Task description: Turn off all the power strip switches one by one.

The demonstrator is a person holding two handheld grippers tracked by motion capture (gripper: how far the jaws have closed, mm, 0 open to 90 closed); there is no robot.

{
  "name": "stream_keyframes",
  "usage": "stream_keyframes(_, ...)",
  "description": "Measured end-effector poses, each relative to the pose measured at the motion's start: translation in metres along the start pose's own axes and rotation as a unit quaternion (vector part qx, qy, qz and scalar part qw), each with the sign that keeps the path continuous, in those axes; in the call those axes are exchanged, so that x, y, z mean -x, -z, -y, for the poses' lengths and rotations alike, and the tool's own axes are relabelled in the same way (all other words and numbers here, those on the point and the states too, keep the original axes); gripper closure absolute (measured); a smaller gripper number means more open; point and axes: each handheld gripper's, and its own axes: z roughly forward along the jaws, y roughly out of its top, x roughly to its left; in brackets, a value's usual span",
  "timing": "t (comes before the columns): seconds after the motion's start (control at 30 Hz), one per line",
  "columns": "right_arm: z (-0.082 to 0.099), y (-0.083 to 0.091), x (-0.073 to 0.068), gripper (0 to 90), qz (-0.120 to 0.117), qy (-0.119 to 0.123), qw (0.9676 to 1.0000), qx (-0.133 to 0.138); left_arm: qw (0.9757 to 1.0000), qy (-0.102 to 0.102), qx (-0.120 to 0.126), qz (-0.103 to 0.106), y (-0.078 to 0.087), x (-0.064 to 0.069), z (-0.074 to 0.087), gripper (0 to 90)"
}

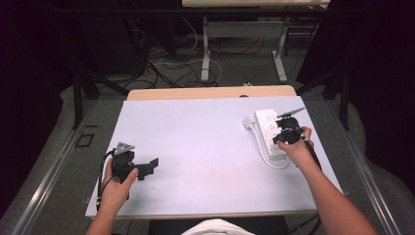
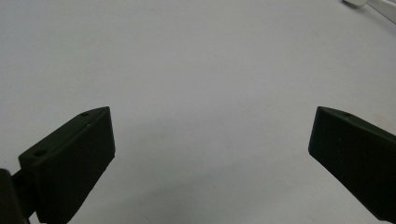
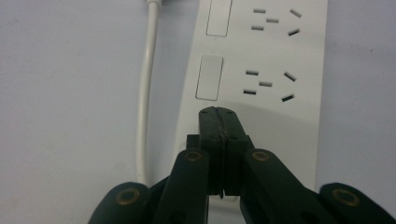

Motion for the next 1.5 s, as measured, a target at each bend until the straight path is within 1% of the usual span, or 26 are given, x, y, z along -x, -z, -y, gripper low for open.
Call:
stream_keyframes(0.03,-0.002,0.001,0.0,90.0,-0.003,0.0,1.0,-0.003,1.0,0.0,0.0,0.0,0.0,0.0,0.0,0.5)
stream_keyframes(0.07,-0.004,0.001,-0.001,90.0,-0.001,-0.004,1.0,0.003,1.0,0.0,0.0,0.0,0.0,0.0,0.0,0.5)
stream_keyframes(0.1,-0.006,0.002,0.0,90.0,-0.002,-0.001,1.0,0.001,1.0,0.0,0.0,0.0,0.0,0.0,0.0,0.6)
stream_keyframes(0.13,-0.008,0.002,-0.001,90.0,-0.001,-0.004,1.0,0.003,1.0,0.0,-0.001,0.0,0.0,0.0,0.0,0.5)
stream_keyframes(0.2,-0.013,0.003,-0.002,90.0,0.003,-0.001,1.0,-0.001,1.0,0.0,-0.001,-0.001,0.0,0.0,0.0,0.5)
stream_keyframes(0.3,-0.017,0.003,-0.003,90.0,0.004,0.001,1.0,0.001,1.0,0.0,0.0,0.0,0.0,0.0,0.0,0.6)
stream_keyframes(0.43,-0.024,0.001,-0.004,90.0,0.007,-0.003,1.0,0.001,1.0,0.003,0.003,-0.001,-0.001,0.0,0.0,0.6)
stream_keyframes(0.6,-0.03,-0.002,-0.006,90.0,0.004,-0.003,1.0,0.0,1.0,0.004,0.004,-0.001,-0.001,0.0,0.0,0.6)
stream_keyframes(0.63,-0.031,-0.003,-0.006,90.0,0.004,-0.002,1.0,0.003,1.0,0.004,0.004,-0.001,-0.001,0.0,0.001,0.5)
stream_keyframes(0.67,-0.032,-0.004,-0.007,90.0,0.006,-0.006,1.0,-0.001,1.0,0.004,0.004,-0.001,-0.001,0.0,0.001,0.6)
stream_keyframes(0.7,-0.032,-0.006,-0.007,90.0,0.007,-0.001,1.0,-0.002,1.0,0.004,0.004,-0.001,-0.001,0.0,0.001,0.6)
stream_keyframes(0.77,-0.034,-0.008,-0.007,90.0,0.008,-0.003,1.0,-0.003,1.0,0.004,0.004,-0.001,-0.001,0.0,0.001,0.6)
stream_keyframes(0.8,-0.034,-0.01,-0.006,90.0,0.009,-0.003,0.9999,-0.003,1.0,0.004,0.004,-0.001,-0.001,0.0,0.001,0.5)
stream_keyframes(0.83,-0.034,-0.012,-0.006,90.0,0.005,-0.006,1.0,0.0,1.0,0.004,0.004,-0.001,-0.001,0.0,0.001,0.6)
stream_keyframes(0.9,-0.036,-0.013,-0.005,90.0,0.008,-0.008,0.9999,-0.006,1.0,0.004,0.004,-0.002,-0.001,0.0,0.001,0.5)
stream_keyframes(0.93,-0.036,-0.014,-0.004,90.0,0.011,-0.011,0.9999,-0.004,1.0,0.004,0.004,-0.002,-0.001,0.0,0.001,0.6)
stream_keyframes(0.97,-0.036,-0.015,-0.003,90.0,0.01,-0.01,0.9999,-0.006,1.0,0.004,0.004,-0.001,-0.001,0.0,0.001,0.6)
stream_keyframes(1.0,-0.037,-0.016,-0.003,90.0,0.011,-0.013,0.9999,-0.002,1.0,0.003,0.004,-0.001,-0.001,-0.001,0.001,0.6)
stream_keyframes(1.17,-0.038,-0.021,0.0,90.0,0.01,-0.019,0.9998,-0.003,1.0,0.003,0.004,-0.001,-0.001,-0.001,0.001,0.6)
stream_keyframes(1.3,-0.039,-0.024,0.001,89.3,0.012,-0.021,0.9997,-0.006,1.0,0.003,0.002,-0.002,-0.001,-0.001,0.001,0.6)
stream_keyframes(1.33,-0.039,-0.025,0.002,89.4,0.015,-0.017,0.9997,-0.005,1.0,0.003,0.002,-0.002,-0.001,-0.001,0.001,0.6)
stream_keyframes(1.37,-0.039,-0.025,0.002,89.4,0.013,-0.02,0.9997,-0.009,1.0,0.003,0.001,-0.002,-0.002,-0.001,0.001,0.5)
stream_keyframes(1.5,-0.04,-0.028,0.002,89.6,0.015,-0.024,0.9996,-0.006,1.0,0.003,0.002,-0.002,-0.001,-0.001,0.001,0.6)
